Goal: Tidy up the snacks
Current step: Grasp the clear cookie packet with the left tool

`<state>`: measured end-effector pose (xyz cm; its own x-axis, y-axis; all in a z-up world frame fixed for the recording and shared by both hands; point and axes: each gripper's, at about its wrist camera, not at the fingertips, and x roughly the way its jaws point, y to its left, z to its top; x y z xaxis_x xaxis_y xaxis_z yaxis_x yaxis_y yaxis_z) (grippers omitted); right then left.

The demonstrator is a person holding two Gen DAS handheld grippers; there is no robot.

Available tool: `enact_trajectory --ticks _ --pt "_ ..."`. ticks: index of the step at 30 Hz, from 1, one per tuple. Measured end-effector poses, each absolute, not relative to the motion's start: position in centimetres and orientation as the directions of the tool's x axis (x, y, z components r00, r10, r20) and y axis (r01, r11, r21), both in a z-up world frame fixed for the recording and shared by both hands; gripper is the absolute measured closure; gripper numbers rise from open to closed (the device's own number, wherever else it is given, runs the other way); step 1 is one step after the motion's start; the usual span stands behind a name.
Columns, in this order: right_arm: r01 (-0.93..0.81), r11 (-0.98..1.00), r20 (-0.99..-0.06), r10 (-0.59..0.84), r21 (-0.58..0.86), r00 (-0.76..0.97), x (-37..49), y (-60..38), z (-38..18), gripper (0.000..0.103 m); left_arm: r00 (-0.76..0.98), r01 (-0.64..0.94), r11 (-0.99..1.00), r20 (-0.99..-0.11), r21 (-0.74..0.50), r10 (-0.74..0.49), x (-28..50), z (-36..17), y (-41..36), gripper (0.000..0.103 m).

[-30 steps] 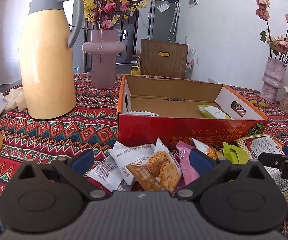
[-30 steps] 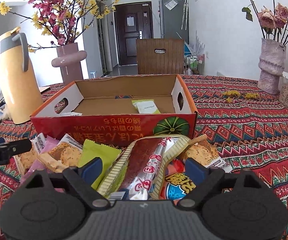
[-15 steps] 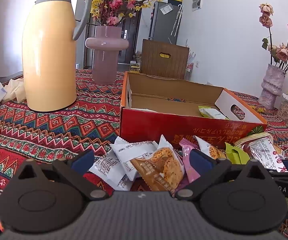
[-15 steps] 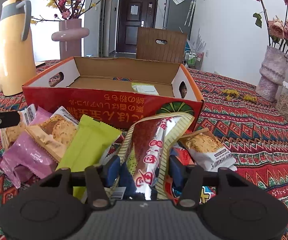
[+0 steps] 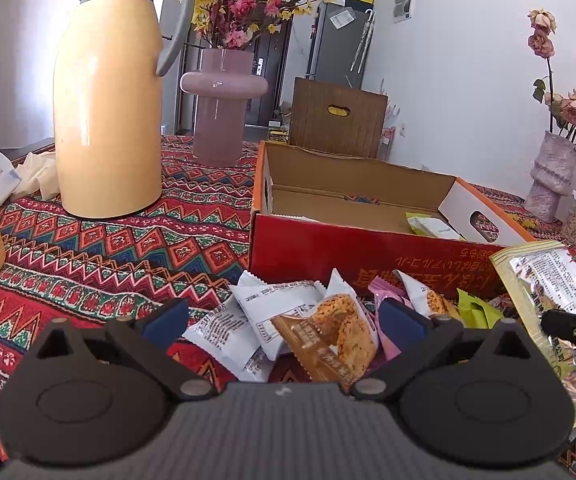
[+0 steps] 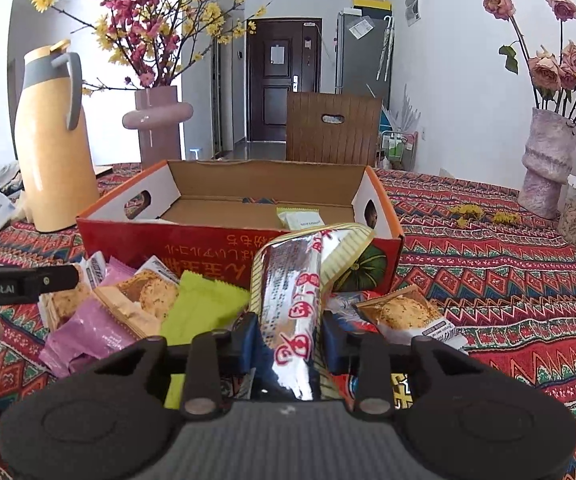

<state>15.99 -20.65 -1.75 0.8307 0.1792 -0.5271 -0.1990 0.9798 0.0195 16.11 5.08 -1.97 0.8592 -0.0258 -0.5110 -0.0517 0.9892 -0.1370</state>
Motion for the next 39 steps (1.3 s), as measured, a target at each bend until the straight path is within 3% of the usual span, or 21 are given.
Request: enact_trajectory --ticks 7,22,30,39 --pt "-0.186 0.981 -0.496 0.19 0.058 0.848 15.4 -22.2 -1.1 0.071 0.855 -0.03 0.997 -0.519 -0.074 -0.013 16.1 -1.4 4.3 0.0" --pt "-0.148 0.978 -0.477 0.201 0.147 0.855 15.6 -25.2 -1.5 0.071 0.838 0.126 0.945 -0.541 0.302 0.062 15.7 -1.7 0.5 0.003" --pt "-0.13 0.975 -0.479 0.202 0.181 0.854 16.0 -26.3 -1.9 0.071 0.821 0.227 0.884 -0.569 0.409 0.053 16.8 -2.0 -1.1 0.02" --pt "-0.116 0.973 -0.484 0.202 0.201 0.851 16.2 -27.0 -2.4 0.071 0.774 0.341 0.852 -0.634 0.398 -0.014 17.7 -2.4 -0.7 0.041"
